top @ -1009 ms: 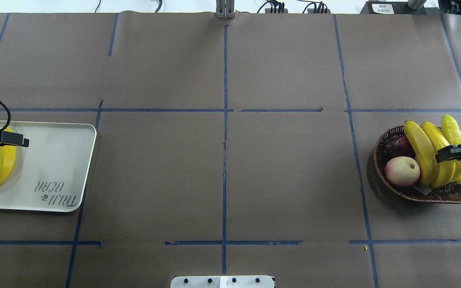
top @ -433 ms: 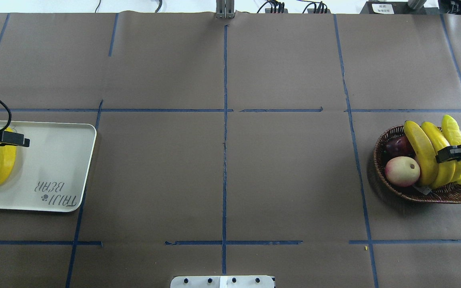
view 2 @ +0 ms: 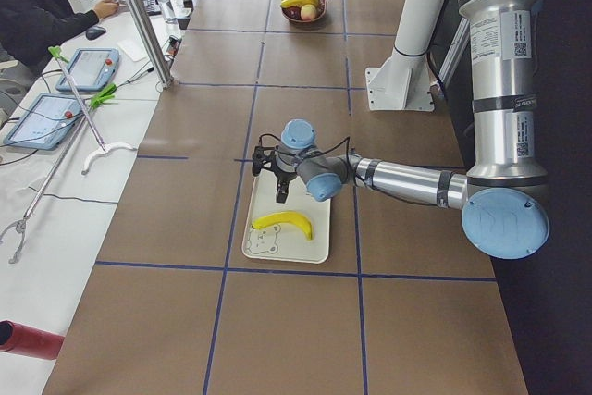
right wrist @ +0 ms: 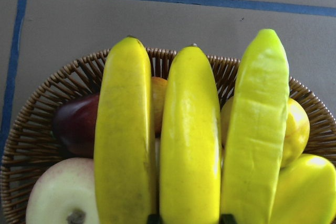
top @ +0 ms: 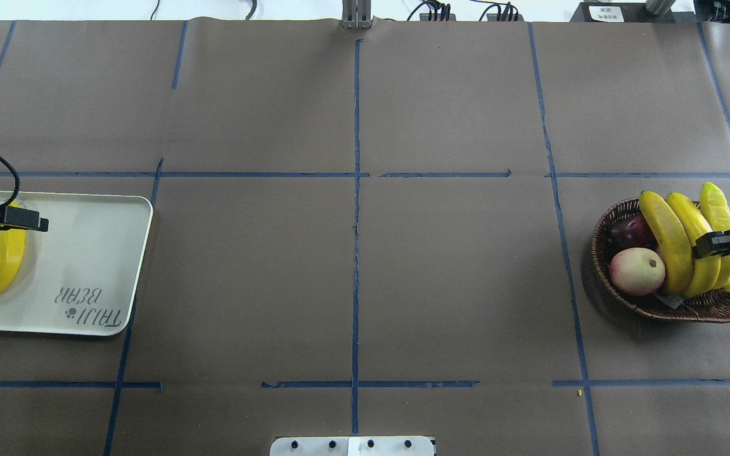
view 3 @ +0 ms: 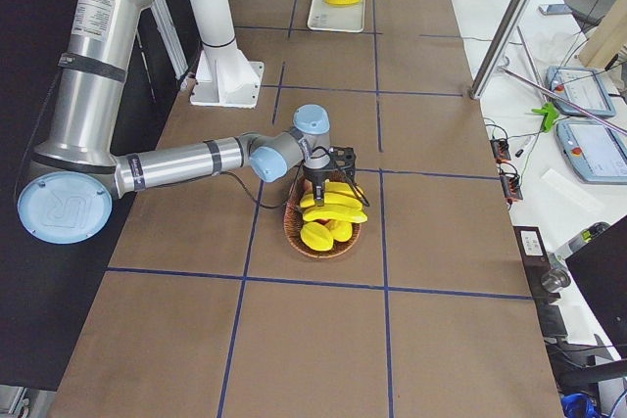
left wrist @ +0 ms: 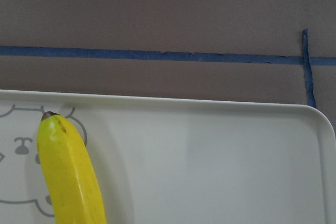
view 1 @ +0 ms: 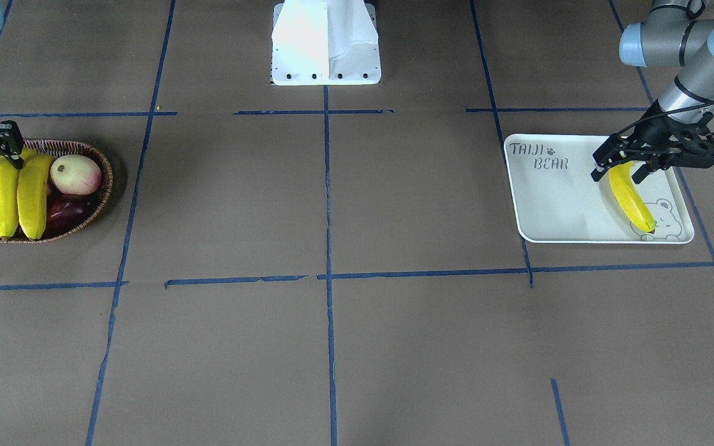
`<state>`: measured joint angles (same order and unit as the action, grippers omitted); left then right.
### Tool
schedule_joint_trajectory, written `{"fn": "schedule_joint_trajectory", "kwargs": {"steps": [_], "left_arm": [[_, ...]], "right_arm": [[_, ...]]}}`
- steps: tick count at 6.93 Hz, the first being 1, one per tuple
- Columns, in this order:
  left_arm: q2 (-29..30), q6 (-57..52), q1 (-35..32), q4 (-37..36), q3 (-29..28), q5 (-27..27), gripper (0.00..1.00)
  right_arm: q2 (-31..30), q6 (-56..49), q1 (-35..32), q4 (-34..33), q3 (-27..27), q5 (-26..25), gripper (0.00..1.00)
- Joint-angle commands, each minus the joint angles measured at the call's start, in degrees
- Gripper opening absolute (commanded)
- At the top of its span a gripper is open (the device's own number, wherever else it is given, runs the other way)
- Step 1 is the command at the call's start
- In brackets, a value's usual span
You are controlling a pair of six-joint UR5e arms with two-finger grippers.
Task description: Transfer all bananas from basket to plate
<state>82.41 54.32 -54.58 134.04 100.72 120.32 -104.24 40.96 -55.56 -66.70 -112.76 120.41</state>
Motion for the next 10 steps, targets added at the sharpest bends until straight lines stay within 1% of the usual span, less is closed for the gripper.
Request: {"fn": "schedule_joint_trajectory", "kwargs": {"steps": [1,3,4,5,6,7,8,9,10], "left_arm": [[0.1,0.0,0.0,0.0,0.0,0.0,1.00],[0.2,0.0,0.0,0.0,0.0,0.0,1.00],[0.2,0.0,0.0,0.0,0.0,0.0,1.00],[0.2,0.0,0.0,0.0,0.1,0.0,1.00],[0.3,0.0,-0.1,0.0,0.1,0.1,1.00],[0.5,0.0,-0.1,0.0,0.1,0.1,1.00],[0.6,0.1,0.0,0.0,0.2,0.1,1.00],[1.7,2.3,0.2,0.0,0.2,0.1,1.00],[5.6,9.2,0.2,0.0,0.1,0.1,1.00]], "right_arm": [[0.0,0.0,-0.1,0.1,-0.3,0.0,0.01],[-0.3,0.0,-0.9,0.1,-1.4,0.0,0.00],[-0.8,-0.1,-3.6,0.1,-3.5,0.0,0.00],[-2.5,-0.1,-7.2,0.1,-7.4,0.1,0.00],[-3.0,-0.2,-10.7,-0.1,-10.4,0.8,0.00],[-2.1,-0.2,-16.1,0.0,-11.0,7.2,0.00],[0.9,0.4,-18.1,-0.1,-10.4,14.1,0.00],[5.9,2.6,-18.0,-1.8,-9.0,15.8,0.00],[11.7,12.8,-14.9,-1.2,-6.2,16.8,0.00]]}}
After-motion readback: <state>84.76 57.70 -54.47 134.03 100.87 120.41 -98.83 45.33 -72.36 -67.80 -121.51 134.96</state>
